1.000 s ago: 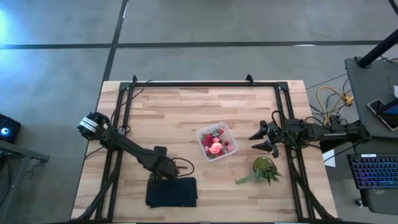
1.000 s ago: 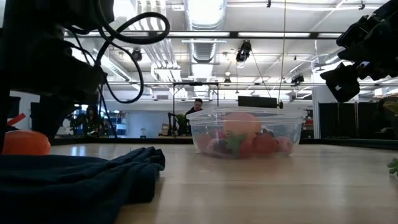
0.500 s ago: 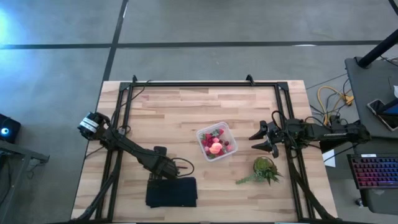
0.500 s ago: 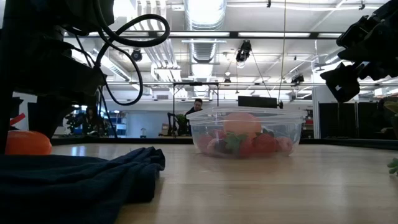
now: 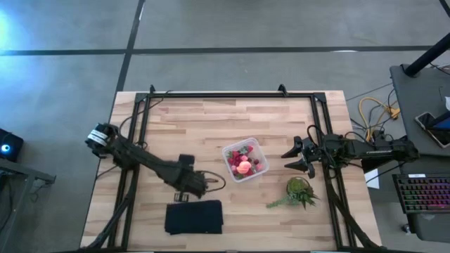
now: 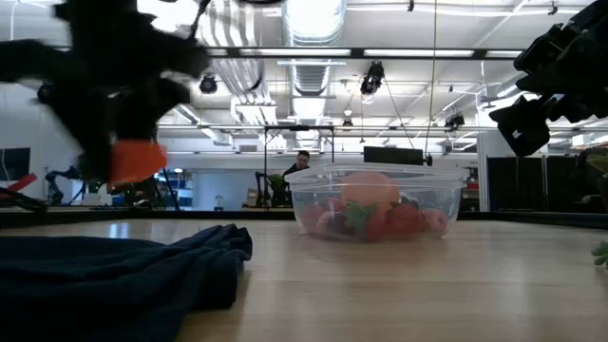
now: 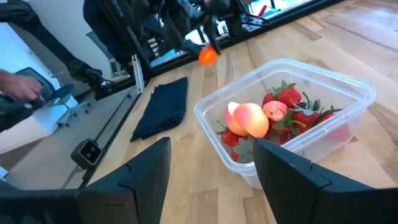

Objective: Pick and placing Produce into tupperware
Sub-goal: Put the orange carrot into the container, then return to Home Position

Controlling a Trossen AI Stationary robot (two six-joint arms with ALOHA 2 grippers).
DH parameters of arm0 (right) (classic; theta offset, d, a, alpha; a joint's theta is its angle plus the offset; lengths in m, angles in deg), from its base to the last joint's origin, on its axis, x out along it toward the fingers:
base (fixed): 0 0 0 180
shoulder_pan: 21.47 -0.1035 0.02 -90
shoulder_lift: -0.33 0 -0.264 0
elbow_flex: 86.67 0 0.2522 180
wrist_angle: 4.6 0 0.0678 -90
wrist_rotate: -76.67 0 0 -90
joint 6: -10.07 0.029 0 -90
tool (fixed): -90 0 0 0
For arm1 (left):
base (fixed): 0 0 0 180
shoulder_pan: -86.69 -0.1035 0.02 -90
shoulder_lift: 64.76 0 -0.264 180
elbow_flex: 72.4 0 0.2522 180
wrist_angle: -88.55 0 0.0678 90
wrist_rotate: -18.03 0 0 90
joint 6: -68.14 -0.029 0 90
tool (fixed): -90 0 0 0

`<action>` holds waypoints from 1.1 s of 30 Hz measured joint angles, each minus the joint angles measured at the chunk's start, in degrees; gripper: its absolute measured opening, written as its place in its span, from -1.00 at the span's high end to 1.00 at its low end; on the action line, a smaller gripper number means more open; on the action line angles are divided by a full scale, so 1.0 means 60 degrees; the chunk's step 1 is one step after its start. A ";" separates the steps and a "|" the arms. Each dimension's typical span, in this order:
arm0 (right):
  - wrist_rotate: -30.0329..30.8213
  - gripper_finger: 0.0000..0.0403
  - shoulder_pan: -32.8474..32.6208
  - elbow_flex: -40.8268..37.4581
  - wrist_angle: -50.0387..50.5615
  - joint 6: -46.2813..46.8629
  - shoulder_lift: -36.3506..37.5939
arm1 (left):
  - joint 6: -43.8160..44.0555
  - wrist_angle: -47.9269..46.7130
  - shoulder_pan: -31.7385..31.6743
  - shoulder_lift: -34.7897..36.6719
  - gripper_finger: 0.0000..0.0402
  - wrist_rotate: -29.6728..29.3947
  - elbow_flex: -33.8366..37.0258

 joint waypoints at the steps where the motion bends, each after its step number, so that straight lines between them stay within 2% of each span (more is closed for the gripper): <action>1: 0.0004 -0.09 0.0000 0.0000 -0.0004 -0.0001 0.0000 | -0.0250 0.0027 -0.0176 0.0089 0.19 -0.0333 -0.0172; 4: 0.0001 -0.09 0.0000 0.0000 -0.0004 -0.0001 0.0000 | -0.1018 0.0347 -0.0898 0.0186 0.19 -0.1268 -0.0698; 6: 0.0004 -0.09 0.0000 0.0000 -0.0004 -0.0001 0.0000 | -0.1665 0.0657 -0.1481 0.0175 0.19 -0.1562 -0.1053; 11: 0.0004 -0.09 -0.0003 0.0000 -0.0004 -0.0001 0.0000 | -0.3187 0.3573 -0.2894 0.0125 0.19 -0.1407 -0.1444; 14: 0.0004 -0.09 0.0000 0.0000 -0.0010 -0.0001 0.0011 | -0.3442 0.5752 -0.3557 -0.0017 0.19 -0.1125 -0.1627; 17: 0.0002 -0.09 -0.0002 0.0000 -0.0007 -0.0001 0.0004 | -0.3412 0.6365 -0.3887 -0.0376 0.19 -0.1085 -0.2060; 24: 0.0004 -0.09 0.0000 0.0000 -0.0011 -0.0001 0.0007 | -0.3216 0.5987 -0.3909 -0.1752 0.13 -0.0117 -0.3320; 29: 0.0004 -0.09 0.0000 0.0000 -0.0004 -0.0001 0.0001 | -0.0934 0.4352 -0.3926 -0.2454 0.02 0.0185 -0.3975; 33: 0.0004 -0.09 -0.0004 0.0000 0.0000 -0.0001 0.0000 | -0.0388 0.4404 -0.3941 -0.2444 -0.06 0.0270 -0.4020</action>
